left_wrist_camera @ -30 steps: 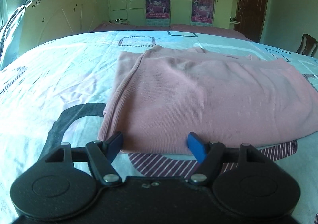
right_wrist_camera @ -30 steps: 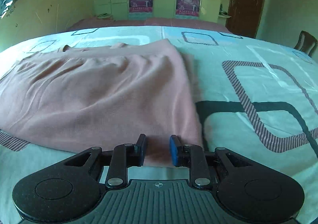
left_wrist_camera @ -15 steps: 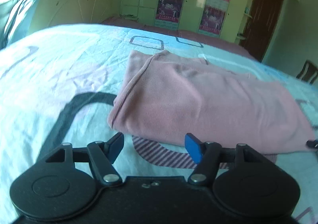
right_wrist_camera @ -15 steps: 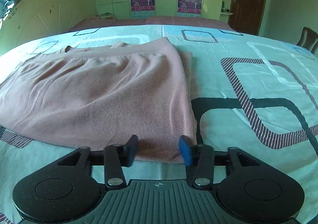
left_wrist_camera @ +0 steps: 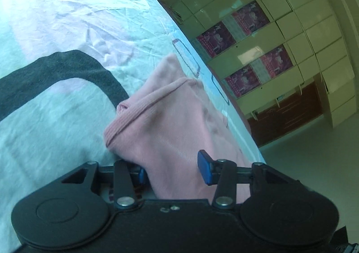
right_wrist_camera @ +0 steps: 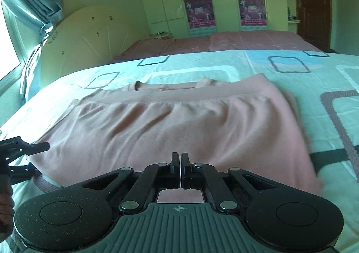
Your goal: Fold small clothes
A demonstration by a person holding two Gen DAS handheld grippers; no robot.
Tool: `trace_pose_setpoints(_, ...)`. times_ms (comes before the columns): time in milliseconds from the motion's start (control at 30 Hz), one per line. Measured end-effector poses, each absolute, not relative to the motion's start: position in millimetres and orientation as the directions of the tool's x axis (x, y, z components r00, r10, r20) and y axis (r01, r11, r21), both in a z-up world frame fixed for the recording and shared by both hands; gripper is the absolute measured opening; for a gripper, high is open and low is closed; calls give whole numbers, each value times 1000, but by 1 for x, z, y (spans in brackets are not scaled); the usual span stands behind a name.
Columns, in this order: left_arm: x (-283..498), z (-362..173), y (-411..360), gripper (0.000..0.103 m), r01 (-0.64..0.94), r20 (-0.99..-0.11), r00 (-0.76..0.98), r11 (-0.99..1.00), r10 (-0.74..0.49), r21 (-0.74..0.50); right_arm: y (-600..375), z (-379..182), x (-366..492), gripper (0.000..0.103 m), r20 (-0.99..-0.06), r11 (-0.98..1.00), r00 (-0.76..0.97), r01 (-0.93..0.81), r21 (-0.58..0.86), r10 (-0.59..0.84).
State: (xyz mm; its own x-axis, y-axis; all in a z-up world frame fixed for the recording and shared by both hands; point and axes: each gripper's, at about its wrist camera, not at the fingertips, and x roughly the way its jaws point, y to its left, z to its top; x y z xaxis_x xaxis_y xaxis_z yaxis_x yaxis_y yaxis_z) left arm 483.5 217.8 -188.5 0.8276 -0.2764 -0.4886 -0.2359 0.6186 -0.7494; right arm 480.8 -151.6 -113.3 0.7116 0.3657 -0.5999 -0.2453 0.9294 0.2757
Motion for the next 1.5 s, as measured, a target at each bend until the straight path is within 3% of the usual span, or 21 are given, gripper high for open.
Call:
trace_pose_setpoints(67,497,-192,220,34,-245,-486,830,604,-274,-759,-132,-114,496,0,-597,916,696,-281,285,399)
trace_pose_setpoints(100,501,-193,221,26,-247,-488,829,604,-273,-758,-122,-114,504,0,-597,912,689,-296,285,410)
trace_pose_setpoints(133,507,-194,221,10,-249,-495,824,610,-274,-752,-113,-114,509,0,-598,908,683,-309,283,419)
trace_pose_setpoints(167,510,-195,222,8,-253,-502,821,615,-272,-747,-105,-115,516,0,-599,904,677,-321,283,428)
trace_pose_setpoints(267,500,-179,216,7,-172,-434,866,670,-246,-722,-86,-117,528,0,-596,894,666,-345,287,449)
trace_pose_setpoints(400,498,-202,230,11,-231,-466,845,606,-264,-762,-68,-146,540,0,-672,906,617,-362,219,409)
trace_pose_setpoints(500,499,-206,237,13,-221,-441,848,562,-292,-797,-70,-147,538,0,-666,909,626,-352,224,407)
trace_pose_setpoints(800,500,-175,218,8,-169,-430,864,654,-261,-737,-73,-147,536,0,-664,902,620,-368,225,419)
trace_pose_setpoints(900,505,-144,192,8,-113,-423,866,719,-268,-686,-79,-145,539,0,-661,892,605,-370,259,443)
trace_pose_setpoints(1033,515,-98,137,8,2,-433,843,807,-319,-591,-122,-126,531,0,-586,880,662,-288,377,468)
trace_pose_setpoints(1300,533,-57,-39,8,278,-516,735,889,-441,-364,-280,-93,498,0,-503,862,787,-69,503,357)
trace_pose_setpoints(1367,544,-73,-91,14,325,-608,644,886,-464,-331,-317,-92,490,0,-507,844,785,-38,535,356)
trace_pose_setpoints(1400,550,-86,-118,30,342,-667,590,889,-455,-304,-331,-93,489,0,-519,837,773,-29,546,365)
trace_pose_setpoints(1433,552,-99,-139,54,349,-708,552,893,-440,-283,-343,-95,489,1,-539,835,758,-11,550,366)
trace_pose_setpoints(1467,550,-105,-152,62,355,-731,530,895,-429,-268,-357,-97,487,19,-565,835,747,26,550,349)
trace_pose_setpoints(1500,544,-105,-158,63,371,-718,535,888,-445,-273,-369,-98,482,38,-572,832,750,52,552,332)
